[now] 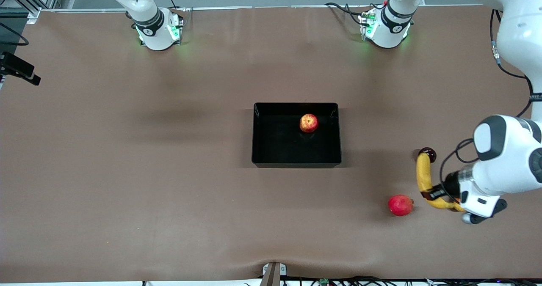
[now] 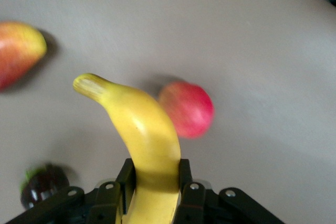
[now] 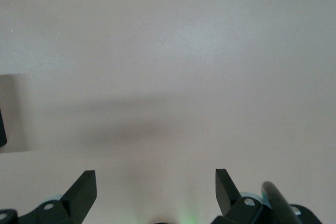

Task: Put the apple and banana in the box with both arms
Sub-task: 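Lift the banana with the left gripper and carry it over the box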

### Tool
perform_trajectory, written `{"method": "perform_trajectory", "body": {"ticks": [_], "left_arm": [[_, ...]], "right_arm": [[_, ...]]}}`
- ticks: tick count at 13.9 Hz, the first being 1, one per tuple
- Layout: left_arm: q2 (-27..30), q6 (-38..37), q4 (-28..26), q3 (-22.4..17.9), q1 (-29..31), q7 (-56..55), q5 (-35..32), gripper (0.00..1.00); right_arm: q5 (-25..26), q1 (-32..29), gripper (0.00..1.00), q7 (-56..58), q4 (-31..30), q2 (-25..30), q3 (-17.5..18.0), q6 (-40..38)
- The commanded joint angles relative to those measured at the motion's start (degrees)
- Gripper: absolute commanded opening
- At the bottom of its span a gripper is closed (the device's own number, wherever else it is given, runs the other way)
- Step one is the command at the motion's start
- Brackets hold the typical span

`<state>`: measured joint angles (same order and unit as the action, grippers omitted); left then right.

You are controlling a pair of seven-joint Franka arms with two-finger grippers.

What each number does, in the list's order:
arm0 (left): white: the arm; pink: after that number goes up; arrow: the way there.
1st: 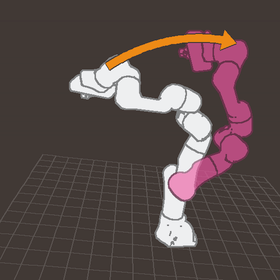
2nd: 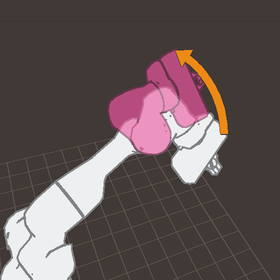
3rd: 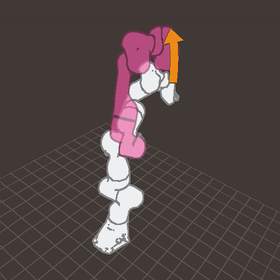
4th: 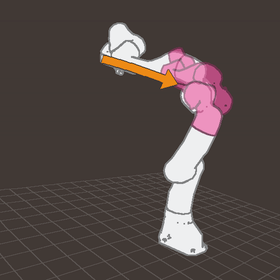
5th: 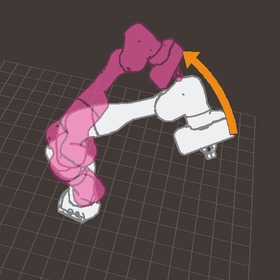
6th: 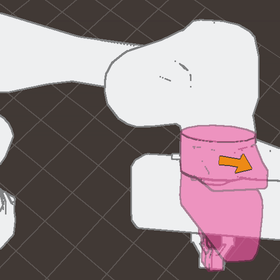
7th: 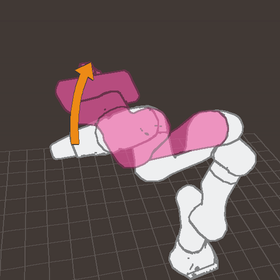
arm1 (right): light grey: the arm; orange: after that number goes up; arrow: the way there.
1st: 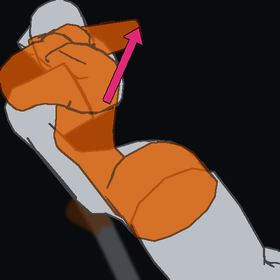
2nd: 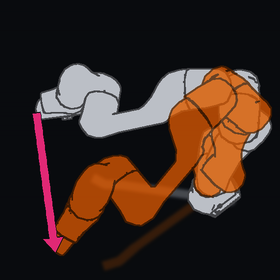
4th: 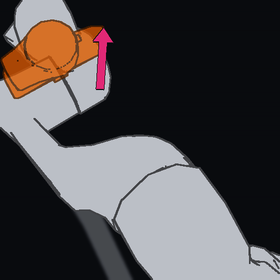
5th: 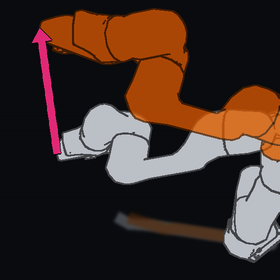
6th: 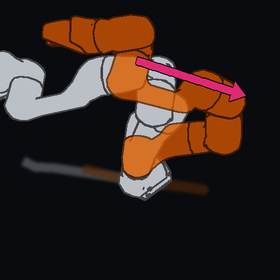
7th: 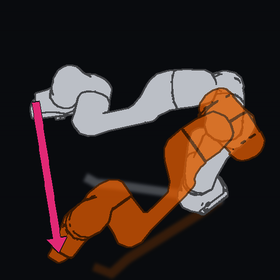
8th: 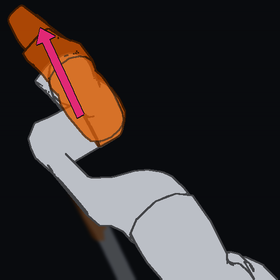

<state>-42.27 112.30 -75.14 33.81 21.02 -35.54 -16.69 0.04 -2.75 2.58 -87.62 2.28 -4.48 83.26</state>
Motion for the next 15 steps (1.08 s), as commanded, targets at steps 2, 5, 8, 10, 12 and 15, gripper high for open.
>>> {"method": "perform_trajectory", "body": {"ticks": [2, 5, 8, 10, 12, 15], "left_arm": [[4.74, -3.84, -1.85, -0.59, -8.68, -10.83, -0.36, 0.0], [4.74, -3.84, -1.76, -0.67, -16.86, -19.37, -0.8, 0.0], [4.21, -3.66, -1.59, -0.76, -24.85, -24.46, -2.46, 0.0], [3.25, -3.14, -1.59, -0.94, -29.61, -27.9, -3.96, 0.0], [2.45, -1.65, -1.5, -1.2, -33.39, -29.31, -3.96, 0.0], [0.7, 1.07, -1.5, -1.55, -37.18, -29.67, -4.31, 0.0]], "right_arm": [[-0.31, -1.12, 1.0, 0.06, -0.01, 0.53, 0.43, -0.29], [-0.31, -1.12, 1.0, 0.06, -0.01, 0.53, 0.52, -0.29], [-0.31, -1.03, 1.0, 0.06, -0.01, 0.53, 0.52, -0.29], [-0.31, -1.03, 1.0, 0.06, -0.01, 0.53, 0.52, -0.29], [-0.31, -1.03, 1.0, 0.06, -0.01, 0.53, 0.52, -0.38], [-0.31, -1.11, 1.0, 0.06, -0.01, 0.53, 0.52, -0.47]]}}
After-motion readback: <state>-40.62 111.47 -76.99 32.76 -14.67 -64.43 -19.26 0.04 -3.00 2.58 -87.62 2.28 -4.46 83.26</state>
